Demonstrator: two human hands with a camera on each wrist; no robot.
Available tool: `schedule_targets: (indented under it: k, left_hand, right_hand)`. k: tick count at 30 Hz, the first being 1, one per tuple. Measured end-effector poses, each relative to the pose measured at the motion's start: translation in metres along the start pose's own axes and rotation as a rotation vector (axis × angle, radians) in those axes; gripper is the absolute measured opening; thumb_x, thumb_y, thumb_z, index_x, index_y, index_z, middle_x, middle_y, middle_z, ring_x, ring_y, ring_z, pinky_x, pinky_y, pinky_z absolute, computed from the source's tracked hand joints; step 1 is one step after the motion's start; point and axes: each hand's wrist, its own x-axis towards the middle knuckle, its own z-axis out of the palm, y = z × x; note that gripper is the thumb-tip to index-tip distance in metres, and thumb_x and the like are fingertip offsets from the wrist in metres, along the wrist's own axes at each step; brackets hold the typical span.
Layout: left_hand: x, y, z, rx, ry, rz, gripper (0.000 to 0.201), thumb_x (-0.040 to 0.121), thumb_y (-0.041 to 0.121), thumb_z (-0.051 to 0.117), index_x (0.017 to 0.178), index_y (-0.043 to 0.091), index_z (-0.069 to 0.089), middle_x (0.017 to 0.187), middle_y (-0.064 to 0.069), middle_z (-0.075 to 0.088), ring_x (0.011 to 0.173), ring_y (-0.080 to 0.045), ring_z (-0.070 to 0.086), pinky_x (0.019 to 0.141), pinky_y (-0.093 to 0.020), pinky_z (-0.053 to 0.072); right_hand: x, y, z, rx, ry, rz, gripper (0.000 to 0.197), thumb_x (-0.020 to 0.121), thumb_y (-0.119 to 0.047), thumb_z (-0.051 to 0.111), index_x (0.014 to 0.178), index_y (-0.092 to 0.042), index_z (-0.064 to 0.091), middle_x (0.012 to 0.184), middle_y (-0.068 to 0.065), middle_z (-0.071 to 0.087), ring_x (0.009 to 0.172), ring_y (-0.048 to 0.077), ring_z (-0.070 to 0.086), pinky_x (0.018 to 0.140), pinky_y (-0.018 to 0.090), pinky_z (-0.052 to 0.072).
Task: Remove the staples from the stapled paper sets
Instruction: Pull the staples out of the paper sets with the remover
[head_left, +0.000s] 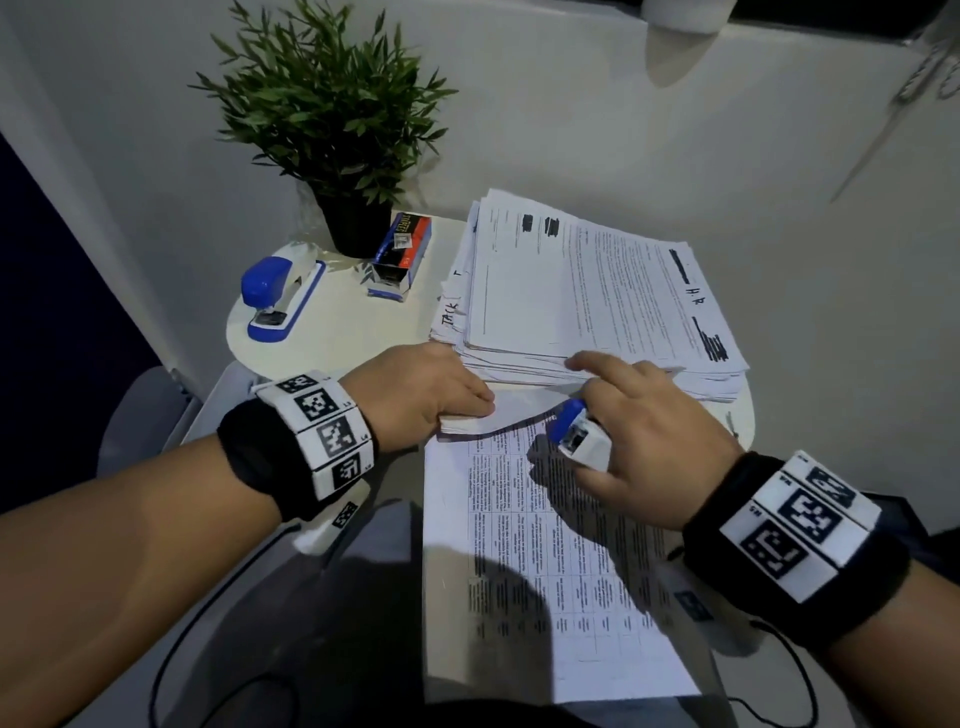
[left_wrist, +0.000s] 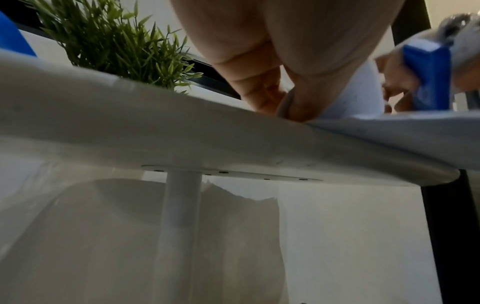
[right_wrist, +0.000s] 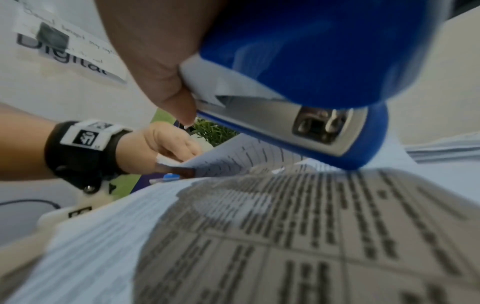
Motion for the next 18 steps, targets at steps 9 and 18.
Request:
schedule_targets:
  k: [9,18]
  left_hand:
    - [-0.02,-0.001,0.004,0.031,-0.056,-0.054,0.052,0.073,0.012,0.033,0.106,0.022,0.072,0.109,0.009,0.069,0.086,-0.009,0.046,0.069,-0.02,0.052]
    - [-0.028,-0.002,0.011,-0.075,-0.03,-0.17,0.058,0.067,-0.006,0.037,0.096,0.027,0.076,0.119,0.01,0.064,0.099,-0.01,0.043,0.087,-0.031,0.043]
  right_hand:
    - [-0.003,-0.009,0.005,-0.186,-0.274,-0.01,0.057,0.087,-0.051,0.048,0.135,-0.024,0.036,0.158,-0.016,0.01,0.125,0.017,0.036,0.09,0.026,0.04]
    - [-0.01,-0.01,0.017,-0.136,-0.331,0.034,0.048,0.085,-0.059,0.048,0.123,-0.028,0.046,0.159,-0.015,-0.004,0.126,0.019,0.038,0.086,0.03,0.043]
